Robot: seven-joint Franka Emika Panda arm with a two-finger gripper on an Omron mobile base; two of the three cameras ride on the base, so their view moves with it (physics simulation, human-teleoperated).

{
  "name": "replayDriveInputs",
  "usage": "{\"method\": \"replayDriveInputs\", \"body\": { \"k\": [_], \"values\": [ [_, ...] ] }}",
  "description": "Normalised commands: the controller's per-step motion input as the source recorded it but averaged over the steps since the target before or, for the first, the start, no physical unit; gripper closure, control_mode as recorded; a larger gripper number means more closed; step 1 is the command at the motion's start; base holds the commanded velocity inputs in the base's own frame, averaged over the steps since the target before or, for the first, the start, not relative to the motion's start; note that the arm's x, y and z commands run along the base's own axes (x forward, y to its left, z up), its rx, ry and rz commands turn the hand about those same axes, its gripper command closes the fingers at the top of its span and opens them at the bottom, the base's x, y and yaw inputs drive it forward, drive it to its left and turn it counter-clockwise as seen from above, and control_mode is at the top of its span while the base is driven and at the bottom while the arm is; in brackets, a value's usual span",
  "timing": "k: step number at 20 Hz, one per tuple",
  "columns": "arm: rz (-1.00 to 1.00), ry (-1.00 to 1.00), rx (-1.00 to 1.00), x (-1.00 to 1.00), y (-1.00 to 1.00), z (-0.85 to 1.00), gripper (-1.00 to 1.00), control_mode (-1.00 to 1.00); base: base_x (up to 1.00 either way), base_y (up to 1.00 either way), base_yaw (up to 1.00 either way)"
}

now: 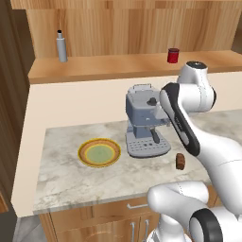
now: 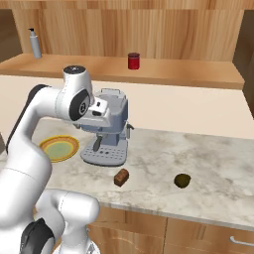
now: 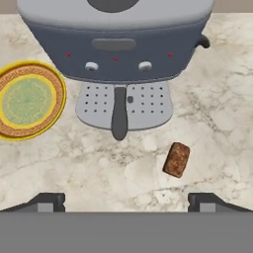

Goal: Pick the avocado and bread from the counter and place them on the plate. Then pick the jam from the cabinet and place it next to the plate. Lastly close the cabinet door.

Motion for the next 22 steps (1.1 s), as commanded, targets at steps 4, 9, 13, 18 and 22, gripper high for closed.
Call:
{"method": "replayDriveInputs", "body": {
  "k": [4, 9, 13, 18, 22],
  "values": [
    [-0.09, 0.0, 0.0, -0.02, -0.28, -0.24, -1.0, -1.0, 0.0, 0.0, 0.0],
    [-0.09, 0.0, 0.0, 0.0, -0.28, -0.21, -1.0, -1.0, 0.0, 0.0, 0.0],
    [-0.1, 0.02, 0.0, 0.0, -0.27, -0.18, -1.0, -1.0, 0.0, 0.0, 0.0],
    [-0.1, 0.04, 0.0, 0.0, -0.21, -0.21, -1.0, -1.0, 0.0, 0.0, 0.0],
    [-0.06, 0.03, 0.0, 0.0, -0.15, -0.26, -1.0, -1.0, 0.0, 0.0, 0.0]
  ]
}}
